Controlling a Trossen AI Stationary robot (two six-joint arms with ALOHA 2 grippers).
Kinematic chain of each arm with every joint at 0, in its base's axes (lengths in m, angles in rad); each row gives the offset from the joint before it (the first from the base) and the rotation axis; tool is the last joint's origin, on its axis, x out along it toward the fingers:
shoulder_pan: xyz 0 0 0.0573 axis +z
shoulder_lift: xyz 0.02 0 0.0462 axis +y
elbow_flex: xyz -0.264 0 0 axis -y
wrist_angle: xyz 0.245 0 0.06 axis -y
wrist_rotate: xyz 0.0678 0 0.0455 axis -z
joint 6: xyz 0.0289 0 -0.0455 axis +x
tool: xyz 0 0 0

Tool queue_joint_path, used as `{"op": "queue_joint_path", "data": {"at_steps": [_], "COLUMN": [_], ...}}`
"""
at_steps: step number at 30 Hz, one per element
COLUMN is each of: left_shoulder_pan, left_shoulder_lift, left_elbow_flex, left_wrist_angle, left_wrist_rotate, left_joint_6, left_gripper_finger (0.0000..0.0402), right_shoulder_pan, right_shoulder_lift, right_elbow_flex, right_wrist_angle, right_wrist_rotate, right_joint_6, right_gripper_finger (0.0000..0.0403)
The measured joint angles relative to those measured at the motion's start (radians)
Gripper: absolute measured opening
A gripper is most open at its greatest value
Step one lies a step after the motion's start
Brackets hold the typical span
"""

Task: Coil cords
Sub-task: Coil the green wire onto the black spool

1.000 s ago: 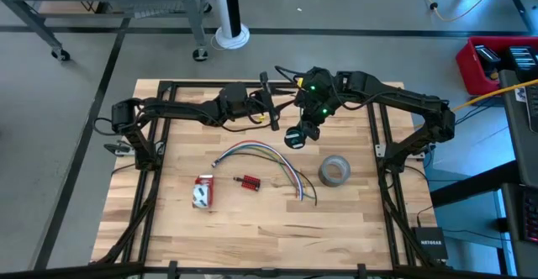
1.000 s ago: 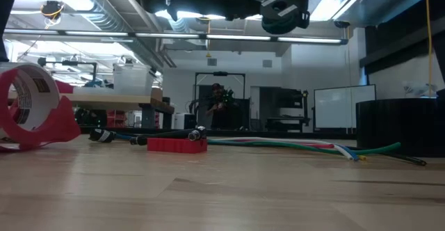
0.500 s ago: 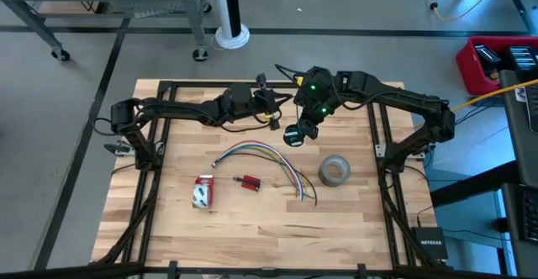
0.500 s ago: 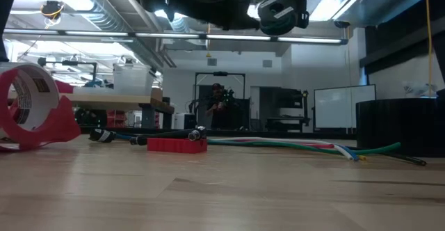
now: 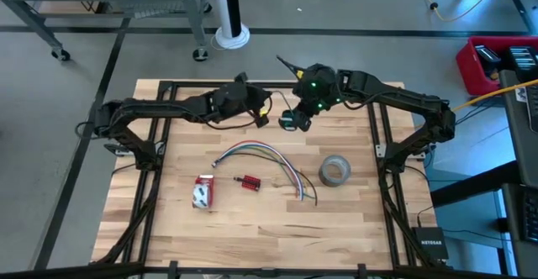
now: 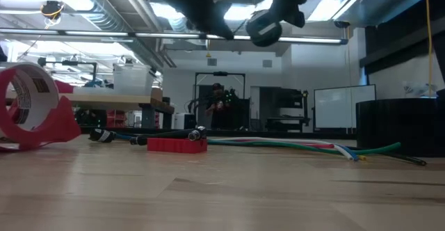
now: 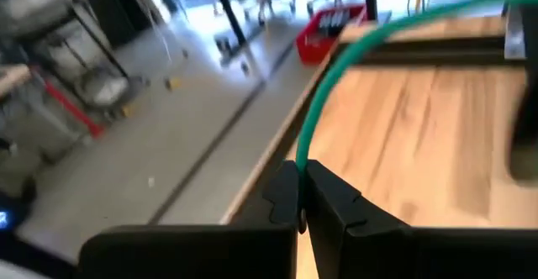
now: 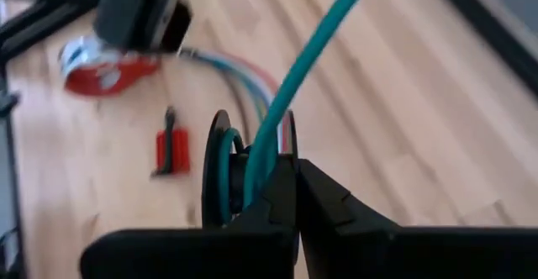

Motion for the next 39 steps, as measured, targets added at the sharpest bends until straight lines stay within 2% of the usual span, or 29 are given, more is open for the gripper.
{"op": "queue_joint_path", "data": {"at_steps": [9,19,21,26,33,39], "left_shoulder_pan": [-0.045,-0.122,-0.133,-0.144,-0.143,-0.148], "left_shoulder_lift": [-0.008,-0.009,-0.009,-0.009,-0.012,-0.012], "left_elbow_flex": [0.0,0.0,0.0,0.0,0.0,0.0], "left_wrist_angle": [-0.233,-0.236,-0.241,-0.255,-0.274,-0.336], "left_wrist_rotate": [-0.003,-0.011,-0.038,-0.233,-0.289,-0.25], "left_joint_6": [-0.143,-0.219,-0.219,-0.211,-0.224,-0.298], "left_gripper_finger": [0.0,0.0,0.0,0.0,0.0,0.0], "right_shoulder_pan": [0.0,0.001,0.001,0.0,0.0,0.0], "right_shoulder_lift": [0.0,0.0,0.0,0.0,0.0,0.0], "right_elbow_flex": [0.0,0.0,0.0,0.0,-0.024,-0.035], "right_wrist_angle": [0.172,0.263,0.263,0.243,0.218,0.224], "right_wrist_rotate": [0.122,0.25,0.255,0.256,0.318,0.317], "right_joint_6": [0.002,-0.005,-0.005,-0.005,-0.006,-0.022], "right_gripper_finger": [0.0001,0.0001,0.0001,0.0001,0.0001,0.0001]}}
